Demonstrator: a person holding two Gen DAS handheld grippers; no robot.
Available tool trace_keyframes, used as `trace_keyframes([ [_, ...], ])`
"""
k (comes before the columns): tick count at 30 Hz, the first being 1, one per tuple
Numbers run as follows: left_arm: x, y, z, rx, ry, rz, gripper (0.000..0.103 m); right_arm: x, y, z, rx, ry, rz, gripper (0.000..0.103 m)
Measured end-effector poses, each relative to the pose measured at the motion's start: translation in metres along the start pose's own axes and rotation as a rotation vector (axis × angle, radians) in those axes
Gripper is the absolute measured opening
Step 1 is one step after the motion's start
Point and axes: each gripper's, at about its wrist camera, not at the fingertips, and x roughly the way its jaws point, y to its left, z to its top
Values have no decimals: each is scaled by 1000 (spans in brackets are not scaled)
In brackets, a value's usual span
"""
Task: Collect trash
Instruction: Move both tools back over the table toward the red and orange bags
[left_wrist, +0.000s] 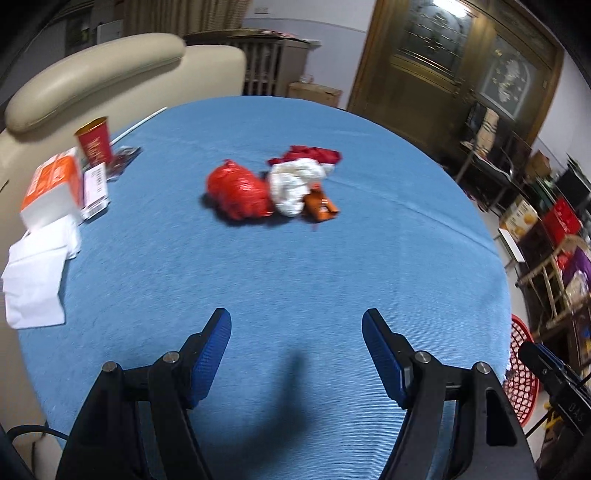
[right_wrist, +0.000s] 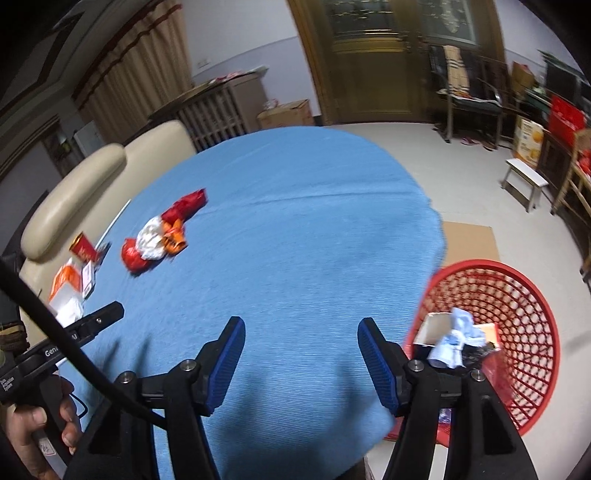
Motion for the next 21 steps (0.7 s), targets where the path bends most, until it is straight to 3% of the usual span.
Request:
trace_keyframes([
  [13, 9, 36, -1, -76, 11, 45, 74, 26, 45, -7, -99, 76, 49, 68],
  [21, 18, 46, 25, -102, -5, 60, 74, 42, 58, -7, -124, 102, 67, 68],
])
